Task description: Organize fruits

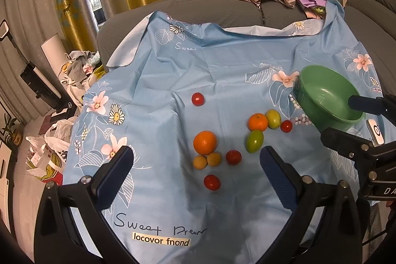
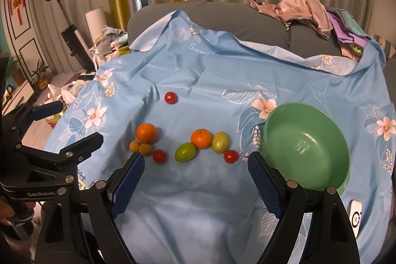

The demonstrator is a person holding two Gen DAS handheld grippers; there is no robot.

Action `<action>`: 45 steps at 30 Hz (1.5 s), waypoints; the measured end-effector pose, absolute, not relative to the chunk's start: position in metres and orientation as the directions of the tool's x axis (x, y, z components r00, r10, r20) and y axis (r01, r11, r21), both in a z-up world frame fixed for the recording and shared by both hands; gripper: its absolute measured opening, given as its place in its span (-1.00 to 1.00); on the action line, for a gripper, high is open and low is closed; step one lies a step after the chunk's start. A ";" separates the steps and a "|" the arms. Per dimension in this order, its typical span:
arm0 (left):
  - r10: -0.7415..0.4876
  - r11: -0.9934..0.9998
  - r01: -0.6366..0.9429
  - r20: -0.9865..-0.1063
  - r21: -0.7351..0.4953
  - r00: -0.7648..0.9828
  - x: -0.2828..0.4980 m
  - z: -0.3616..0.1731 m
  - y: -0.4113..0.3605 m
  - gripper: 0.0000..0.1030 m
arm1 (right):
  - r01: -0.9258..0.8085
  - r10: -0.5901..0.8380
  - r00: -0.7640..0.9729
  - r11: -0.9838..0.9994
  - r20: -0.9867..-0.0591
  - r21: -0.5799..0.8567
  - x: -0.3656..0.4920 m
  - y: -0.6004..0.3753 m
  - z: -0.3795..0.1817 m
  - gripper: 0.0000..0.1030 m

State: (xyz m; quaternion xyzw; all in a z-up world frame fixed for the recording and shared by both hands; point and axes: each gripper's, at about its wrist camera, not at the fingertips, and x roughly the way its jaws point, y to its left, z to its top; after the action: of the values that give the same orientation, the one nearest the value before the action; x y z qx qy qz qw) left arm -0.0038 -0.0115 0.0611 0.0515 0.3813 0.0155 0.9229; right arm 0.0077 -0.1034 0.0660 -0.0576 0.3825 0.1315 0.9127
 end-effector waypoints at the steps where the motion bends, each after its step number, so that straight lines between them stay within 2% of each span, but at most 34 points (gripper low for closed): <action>1: 0.067 0.994 0.010 -0.703 0.106 0.708 -0.004 0.061 -0.011 0.99 | -0.285 0.196 0.672 0.959 -0.714 -0.005 0.008 -0.103 0.066 0.67; 22: 0.059 0.995 0.018 -0.713 0.099 0.699 -0.002 0.053 -0.011 0.99 | -0.287 0.196 0.669 0.958 -0.717 -0.006 0.008 -0.101 0.065 0.67; 24: 0.037 0.997 0.023 -0.719 0.073 0.694 -0.001 0.051 -0.008 0.99 | -0.287 0.195 0.667 0.958 -0.719 -0.007 0.008 -0.100 0.064 0.67; 27: -0.093 0.996 0.071 -0.729 -0.061 0.678 -0.001 0.048 0.005 0.99 | -0.289 0.198 0.661 0.957 -0.724 -0.002 0.007 -0.098 0.058 0.67; 29: -0.138 0.990 0.079 -0.727 -0.115 0.672 -0.002 0.046 0.012 0.99 | -0.295 0.203 0.656 0.955 -0.727 0.000 0.005 -0.096 0.053 0.67; 37: -0.167 0.985 0.093 -0.711 -0.143 0.683 -0.009 0.039 0.028 0.99 | -0.300 0.201 0.645 0.954 -0.737 -0.003 0.006 -0.101 0.042 0.66; 42: -0.214 0.977 0.133 -0.722 -0.168 0.658 -0.014 0.021 0.033 0.96 | -0.360 0.258 0.591 0.932 -0.764 0.036 0.006 -0.097 0.020 0.67; 45: -0.239 0.971 0.170 -0.737 -0.169 0.632 -0.014 0.006 0.029 0.83 | -0.391 0.308 0.547 0.916 -0.779 0.087 0.008 -0.094 -0.002 0.66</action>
State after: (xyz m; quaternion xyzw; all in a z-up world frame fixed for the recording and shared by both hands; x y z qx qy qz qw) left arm -0.0140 0.0288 0.0061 -0.0416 0.4138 -0.1131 0.9024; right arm 0.0084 -0.0936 -0.0021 -0.0482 0.4325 0.1989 0.8781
